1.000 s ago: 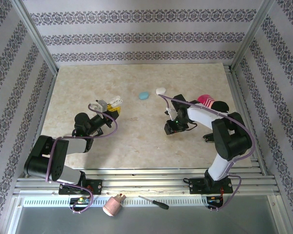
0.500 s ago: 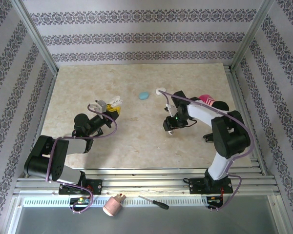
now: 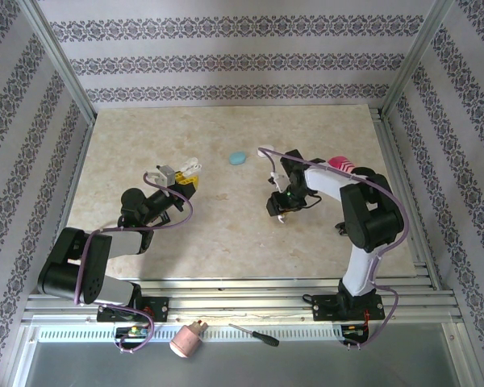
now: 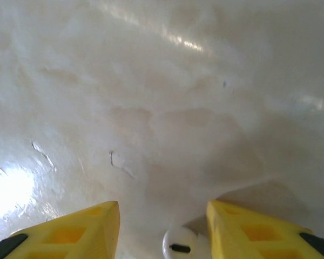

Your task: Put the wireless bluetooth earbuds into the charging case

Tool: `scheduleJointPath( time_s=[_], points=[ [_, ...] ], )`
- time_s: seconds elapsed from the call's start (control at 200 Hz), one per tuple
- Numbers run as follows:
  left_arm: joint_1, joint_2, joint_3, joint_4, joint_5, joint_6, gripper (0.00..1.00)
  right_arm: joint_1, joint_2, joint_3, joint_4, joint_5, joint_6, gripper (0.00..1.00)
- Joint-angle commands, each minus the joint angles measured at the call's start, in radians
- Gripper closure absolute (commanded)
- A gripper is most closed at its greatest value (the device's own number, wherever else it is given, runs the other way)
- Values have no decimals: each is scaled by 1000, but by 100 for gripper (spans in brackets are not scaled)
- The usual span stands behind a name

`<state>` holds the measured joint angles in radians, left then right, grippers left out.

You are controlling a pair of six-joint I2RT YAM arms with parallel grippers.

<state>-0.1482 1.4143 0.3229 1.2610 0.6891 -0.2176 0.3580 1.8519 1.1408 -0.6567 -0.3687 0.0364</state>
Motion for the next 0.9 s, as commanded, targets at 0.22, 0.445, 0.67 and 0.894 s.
scheduleJointPath(
  time_s=[0.22, 0.445, 0.67, 0.894],
  points=[
    [10, 14, 7, 49, 31, -17, 96, 12, -59, -67, -38, -35, 63, 60],
    [11, 19, 18, 43, 35, -17, 96, 3, -63, -99, -1, -76, 89, 63],
    [11, 32, 21, 55, 38, -20, 96, -7, -57, -104, 8, -81, 97, 70],
    [10, 44, 24, 62, 40, -23, 96, -7, -64, -105, 9, -68, 98, 75]
  ],
)
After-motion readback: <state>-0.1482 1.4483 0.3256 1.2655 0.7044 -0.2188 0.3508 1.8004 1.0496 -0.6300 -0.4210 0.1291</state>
